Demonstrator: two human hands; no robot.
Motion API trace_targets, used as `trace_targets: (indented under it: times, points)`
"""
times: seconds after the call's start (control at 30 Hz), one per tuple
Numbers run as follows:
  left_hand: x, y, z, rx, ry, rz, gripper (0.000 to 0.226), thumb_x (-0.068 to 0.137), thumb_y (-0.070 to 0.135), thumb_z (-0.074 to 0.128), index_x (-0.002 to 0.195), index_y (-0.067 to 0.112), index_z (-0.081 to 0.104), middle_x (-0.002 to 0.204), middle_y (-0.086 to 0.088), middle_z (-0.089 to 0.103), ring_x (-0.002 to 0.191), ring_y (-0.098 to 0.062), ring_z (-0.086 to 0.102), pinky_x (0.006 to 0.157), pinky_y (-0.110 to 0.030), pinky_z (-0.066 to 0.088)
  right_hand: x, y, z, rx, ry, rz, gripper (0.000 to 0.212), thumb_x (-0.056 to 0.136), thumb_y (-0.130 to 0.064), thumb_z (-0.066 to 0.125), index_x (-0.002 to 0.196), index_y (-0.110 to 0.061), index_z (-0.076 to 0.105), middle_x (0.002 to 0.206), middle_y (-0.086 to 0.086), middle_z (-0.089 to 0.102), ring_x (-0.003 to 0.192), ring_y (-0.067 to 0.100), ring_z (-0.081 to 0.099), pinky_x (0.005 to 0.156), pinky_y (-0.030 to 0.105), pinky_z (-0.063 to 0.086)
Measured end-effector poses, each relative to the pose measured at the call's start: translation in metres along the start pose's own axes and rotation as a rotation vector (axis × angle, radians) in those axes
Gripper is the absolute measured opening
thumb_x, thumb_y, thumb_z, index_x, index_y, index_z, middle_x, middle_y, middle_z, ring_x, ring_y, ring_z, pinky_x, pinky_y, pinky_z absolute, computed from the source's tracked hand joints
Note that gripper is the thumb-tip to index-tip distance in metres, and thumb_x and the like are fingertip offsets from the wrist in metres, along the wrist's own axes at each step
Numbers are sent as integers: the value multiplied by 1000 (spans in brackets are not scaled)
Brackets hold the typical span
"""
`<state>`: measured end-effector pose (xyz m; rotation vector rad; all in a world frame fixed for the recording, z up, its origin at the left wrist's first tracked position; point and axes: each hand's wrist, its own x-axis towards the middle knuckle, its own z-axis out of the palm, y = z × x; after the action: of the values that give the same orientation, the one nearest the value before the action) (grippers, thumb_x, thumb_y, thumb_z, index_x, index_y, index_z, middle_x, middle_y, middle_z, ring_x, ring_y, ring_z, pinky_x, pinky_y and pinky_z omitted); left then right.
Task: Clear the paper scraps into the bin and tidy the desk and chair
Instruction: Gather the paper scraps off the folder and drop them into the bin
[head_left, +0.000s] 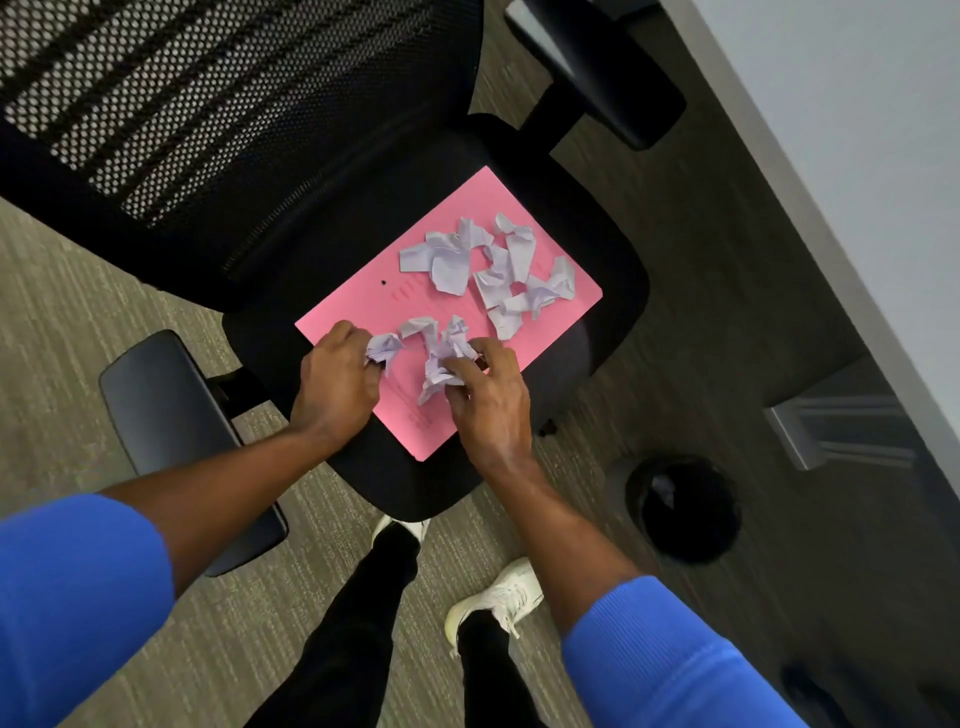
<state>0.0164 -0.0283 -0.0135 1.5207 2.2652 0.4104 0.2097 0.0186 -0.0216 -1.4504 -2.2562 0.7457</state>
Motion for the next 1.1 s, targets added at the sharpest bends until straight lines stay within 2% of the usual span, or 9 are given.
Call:
trace_targets:
  times: [0.13, 0.3, 0.47, 0.6, 0.77, 0.87, 0.93, 1.0, 1.1]
  points:
    - [-21, 15, 1, -75, 52, -54, 7, 88, -2, 70, 88, -2, 63, 96, -16, 61, 76, -32, 60, 67, -37, 44, -12, 6, -16, 42, 91, 61, 29, 80, -2, 79, 107, -14, 82, 122, 14, 68, 103, 34, 67, 73, 37, 59]
    - [-51, 48, 4, -158, 93, -101, 8, 92, 0, 70, 99, -1, 67, 102, -13, 62, 81, -22, 57, 71, -35, 47, -39, 16, -46, 75, 143, 90, 32, 78, -1, 81, 106, -14, 82, 119, 11, 69, 105, 30, 65, 75, 33, 54]
    - [-79, 95, 11, -162, 77, 12, 13, 88, -5, 71, 94, 2, 62, 93, -6, 55, 74, -21, 50, 67, -30, 37, -75, 40, -77, 72, 220, 153, 35, 74, 3, 78, 104, -14, 82, 118, 10, 70, 101, 30, 66, 76, 34, 56]
    - [-94, 133, 25, -168, 71, 77, 16, 86, -7, 71, 93, 3, 61, 92, -5, 54, 78, -18, 43, 68, -27, 27, -114, 75, -102, 55, 233, 244, 41, 72, 9, 80, 105, -16, 82, 119, 6, 69, 103, 26, 65, 77, 36, 58]
    - [-117, 176, 64, -245, -68, 232, 15, 86, -5, 72, 92, 5, 62, 92, -2, 56, 77, -18, 52, 70, -25, 36, -162, 132, -127, 26, 250, 372, 37, 74, 4, 87, 104, -16, 82, 117, 4, 69, 102, 24, 66, 80, 33, 58]
    - [-127, 202, 94, -254, -189, 319, 19, 83, -6, 74, 87, 7, 61, 90, 1, 53, 74, -15, 50, 71, -19, 32, -191, 170, -137, -5, 244, 440, 37, 74, 1, 88, 107, -15, 83, 117, 4, 69, 104, 25, 67, 82, 35, 60]
    - [-131, 219, 116, -246, -261, 388, 18, 82, -3, 75, 88, 7, 61, 91, -1, 54, 73, -21, 55, 70, -24, 39, -209, 195, -140, -41, 228, 497, 36, 75, -1, 89, 108, -15, 83, 116, 5, 69, 103, 27, 68, 83, 37, 61]
    - [-134, 233, 133, -243, -318, 414, 18, 82, -1, 77, 88, 7, 62, 91, -4, 57, 73, -27, 61, 67, -38, 51, -225, 218, -142, -50, 211, 565, 37, 74, -1, 88, 108, -16, 83, 113, 8, 70, 100, 31, 71, 83, 40, 61]
    - [-135, 254, 165, -234, -370, 407, 17, 81, 0, 77, 86, 8, 62, 89, -5, 58, 72, -32, 63, 67, -41, 52, -247, 253, -143, -55, 169, 655, 36, 74, -3, 85, 106, -21, 84, 112, 12, 75, 95, 34, 75, 84, 35, 57]
